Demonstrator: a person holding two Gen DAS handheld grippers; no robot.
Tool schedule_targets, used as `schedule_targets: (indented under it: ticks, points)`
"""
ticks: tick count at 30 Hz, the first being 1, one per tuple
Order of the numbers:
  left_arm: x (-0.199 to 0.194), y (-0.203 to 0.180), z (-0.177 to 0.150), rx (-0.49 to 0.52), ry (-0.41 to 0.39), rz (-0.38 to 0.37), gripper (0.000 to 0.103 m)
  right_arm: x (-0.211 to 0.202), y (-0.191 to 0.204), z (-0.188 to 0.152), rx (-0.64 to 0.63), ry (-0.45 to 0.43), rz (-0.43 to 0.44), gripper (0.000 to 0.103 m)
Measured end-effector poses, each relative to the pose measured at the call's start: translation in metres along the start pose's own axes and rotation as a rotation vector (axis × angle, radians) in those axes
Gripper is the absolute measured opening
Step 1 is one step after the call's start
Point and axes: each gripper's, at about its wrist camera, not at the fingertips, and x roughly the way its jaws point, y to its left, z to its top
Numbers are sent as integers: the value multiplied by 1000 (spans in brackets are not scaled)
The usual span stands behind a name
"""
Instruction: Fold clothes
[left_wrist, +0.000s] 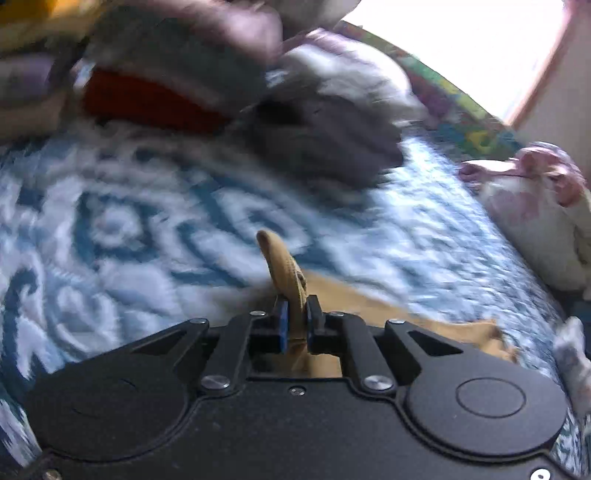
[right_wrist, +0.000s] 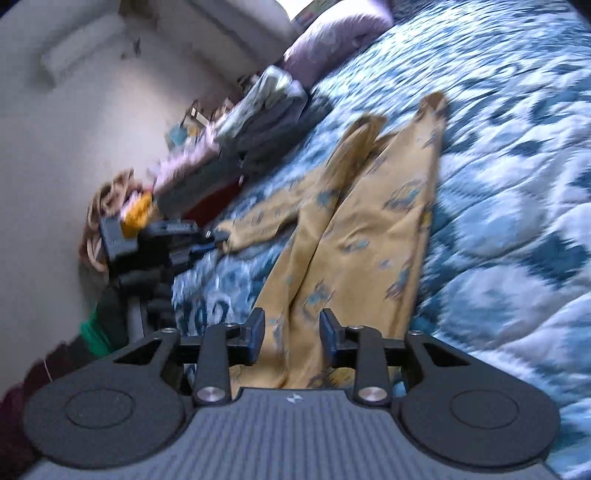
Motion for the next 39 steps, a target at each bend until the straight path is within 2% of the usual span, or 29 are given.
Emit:
schedule_targets:
  ticks: [3, 6, 11, 14, 16, 17, 18, 19, 21, 26, 30, 32, 36, 39]
  points:
    - [-24, -51, -5, 98, -37, -86, 6, -15, -20, 5, 114, -72, 20, 41]
    - [-49, -113, -14, 224, -73, -178, 6, -32, -44, 9, 250, -159, 38, 42]
    - [-69, -204, -50, 390, -74, -343, 6, -66, -81, 9, 452, -318, 84, 50]
    - [-67, -247, -84, 496, -10, -456, 7, -85, -100, 2, 553, -404, 109, 53]
    - [-63, -263, -110, 568, 104, -568, 25, -96, -115, -4, 629, -454, 133, 55]
    - [-64, -262, -120, 590, 126, -591, 30, -100, -122, -8, 666, -475, 144, 55]
    - [-66, -261, -131, 612, 148, -614, 30, -103, -128, -12, 696, -491, 157, 55]
    - [-67, -256, -137, 620, 163, -617, 30, -106, -133, -15, 721, -506, 169, 55]
    - [-65, -234, -137, 598, 172, -575, 30, -107, -132, -14, 689, -503, 139, 55]
    - [-55, -153, -114, 453, 172, -424, 30, -111, -122, -9, 588, -494, 47, 58]
    - [-46, -107, -97, 380, 151, -302, 30, -113, -115, -6, 554, -516, -3, 69]
    - [-44, -91, -89, 350, 138, -258, 30, -114, -111, -5, 537, -528, -29, 70]
    - [-28, -84, -68, 343, 133, -230, 30, -114, -104, -2, 496, -537, -88, 76]
    - [-11, -99, -55, 410, 141, -228, 30, -102, -97, 2, 425, -493, -174, 76]
